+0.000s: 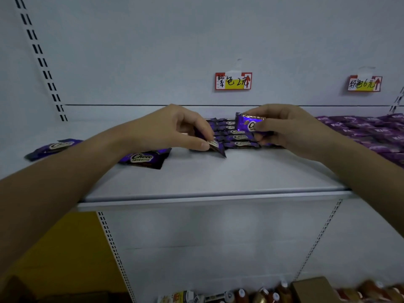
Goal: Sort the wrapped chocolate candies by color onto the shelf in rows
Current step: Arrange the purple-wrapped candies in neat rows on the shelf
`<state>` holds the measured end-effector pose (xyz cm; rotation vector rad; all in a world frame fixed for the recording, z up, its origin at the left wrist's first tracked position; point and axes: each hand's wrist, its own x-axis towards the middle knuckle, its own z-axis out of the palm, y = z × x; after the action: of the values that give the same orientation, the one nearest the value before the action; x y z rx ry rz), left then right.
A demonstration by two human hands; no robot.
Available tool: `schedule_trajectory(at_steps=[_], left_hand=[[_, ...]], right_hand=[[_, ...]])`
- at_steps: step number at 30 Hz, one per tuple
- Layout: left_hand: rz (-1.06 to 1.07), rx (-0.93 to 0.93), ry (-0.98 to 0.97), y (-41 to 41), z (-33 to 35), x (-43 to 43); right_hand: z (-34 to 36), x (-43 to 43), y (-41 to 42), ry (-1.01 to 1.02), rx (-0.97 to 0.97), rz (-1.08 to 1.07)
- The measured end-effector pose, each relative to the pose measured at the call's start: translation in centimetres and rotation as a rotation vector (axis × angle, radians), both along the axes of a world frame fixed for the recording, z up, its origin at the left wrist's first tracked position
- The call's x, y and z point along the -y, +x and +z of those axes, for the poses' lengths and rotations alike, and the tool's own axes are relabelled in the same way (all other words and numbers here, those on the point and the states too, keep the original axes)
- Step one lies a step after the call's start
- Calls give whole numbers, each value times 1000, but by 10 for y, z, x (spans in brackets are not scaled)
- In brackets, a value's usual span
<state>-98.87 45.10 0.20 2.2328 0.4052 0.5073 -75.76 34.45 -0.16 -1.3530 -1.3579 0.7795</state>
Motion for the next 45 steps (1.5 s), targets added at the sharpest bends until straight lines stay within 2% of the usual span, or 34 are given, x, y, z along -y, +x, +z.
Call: schedule_trajectory(at_steps=[5, 10, 11, 15, 19, 24, 28, 33, 35, 39, 45], left_hand=[[-40, -9, -19, -5, -4, -4], [-13, -50, 56, -5, -9, -3], [-4, -58, 115, -5, -10, -3], [-58, -61, 577, -4, -13, 1], [-87, -48, 719, -2, -14, 0], [-60, -62, 729, -2, -16, -2], [-53, -63, 731, -2, -16, -3], [-45, -54, 767, 0, -19, -3], [-27, -47, 766, 0, -20, -4], [-22, -41, 767, 1, -20, -5], [-59, -36, 709, 3, -22, -6]], right_hand=[[-4, 0, 0, 30, -16, -14], [-7, 5, 1, 25, -86, 32], [-8, 6, 2, 27, -89, 34], [-9, 8, 2, 65, -62, 71], [-9, 10, 2, 48, -81, 146], [-10, 15, 3, 21, 113, 158], [-10, 16, 1, 95, 145, 117], [-14, 12, 5, 99, 168, 164], [-14, 12, 6, 106, 241, 158], [-16, 13, 5, 234, 756, 83], [-17, 12, 9, 260, 885, 75]])
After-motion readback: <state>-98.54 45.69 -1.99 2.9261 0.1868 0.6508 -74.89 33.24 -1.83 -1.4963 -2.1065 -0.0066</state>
